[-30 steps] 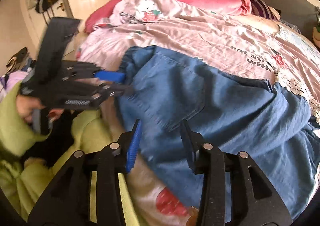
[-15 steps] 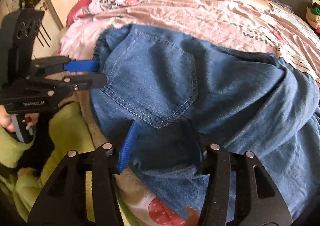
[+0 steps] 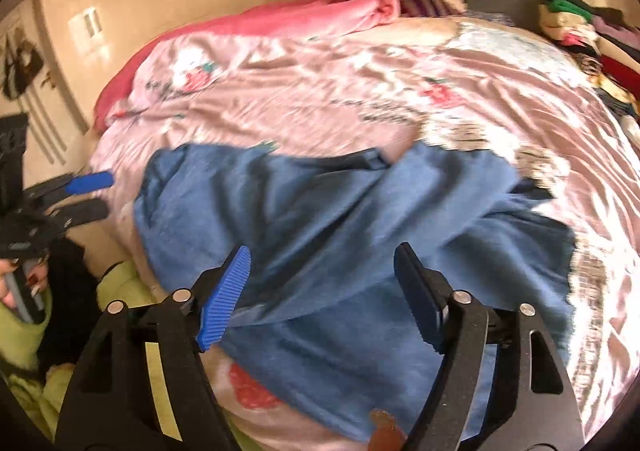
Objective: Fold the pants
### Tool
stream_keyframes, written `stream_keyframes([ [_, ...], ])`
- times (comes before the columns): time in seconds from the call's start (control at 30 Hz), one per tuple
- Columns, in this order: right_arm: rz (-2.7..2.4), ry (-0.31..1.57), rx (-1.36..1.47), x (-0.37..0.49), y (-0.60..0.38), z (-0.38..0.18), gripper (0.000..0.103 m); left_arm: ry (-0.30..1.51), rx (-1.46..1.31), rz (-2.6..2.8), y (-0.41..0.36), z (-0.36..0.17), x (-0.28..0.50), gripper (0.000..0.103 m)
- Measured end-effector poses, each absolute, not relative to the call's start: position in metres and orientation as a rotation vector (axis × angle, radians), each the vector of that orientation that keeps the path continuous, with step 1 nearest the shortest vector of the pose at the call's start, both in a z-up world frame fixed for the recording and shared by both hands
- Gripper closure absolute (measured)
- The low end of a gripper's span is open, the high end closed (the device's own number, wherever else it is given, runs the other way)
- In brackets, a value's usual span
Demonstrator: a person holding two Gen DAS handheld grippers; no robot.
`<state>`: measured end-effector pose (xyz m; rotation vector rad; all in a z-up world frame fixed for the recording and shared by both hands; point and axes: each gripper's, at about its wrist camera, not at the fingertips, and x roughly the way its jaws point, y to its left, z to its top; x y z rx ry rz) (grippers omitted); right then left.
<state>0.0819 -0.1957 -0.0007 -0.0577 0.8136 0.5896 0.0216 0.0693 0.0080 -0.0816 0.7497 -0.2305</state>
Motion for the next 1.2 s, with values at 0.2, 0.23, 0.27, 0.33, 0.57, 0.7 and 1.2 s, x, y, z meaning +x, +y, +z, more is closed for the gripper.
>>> stream_keyframes([
  [0.2, 0.518, 0.788, -0.014, 0.093, -0.223, 0.004, 0.025, 0.785, -0.052, -0.293, 0.039, 0.002, 0.027, 0.021],
  [0.23, 0.508, 0.788, -0.013, 0.096, -0.226, 0.005, 0.023, 0.789, -0.047, -0.301, 0.034, 0.000, 0.028, 0.021],
  [0.27, 0.496, 0.788, -0.014, 0.100, -0.227, 0.005, 0.020, 0.790, -0.041, -0.311, 0.028, -0.001, 0.030, 0.021],
  [0.33, 0.486, 0.783, -0.012, 0.106, -0.230, 0.006, 0.020, 0.792, -0.038, -0.323, 0.021, -0.003, 0.032, 0.021],
  [0.57, 0.470, 0.757, -0.042, 0.142, -0.222, 0.019, 0.017, 0.824, -0.023, -0.382, -0.009, -0.013, 0.049, 0.021],
  [0.7, 0.457, 0.772, -0.071, 0.170, -0.211, 0.020, 0.017, 0.848, -0.027, -0.430, -0.032, -0.026, 0.056, 0.021],
  [1.2, 0.409, 0.919, -0.172, 0.268, -0.167, -0.007, 0.017, 0.938, 0.055, -0.512, -0.079, -0.063, 0.114, 0.070],
])
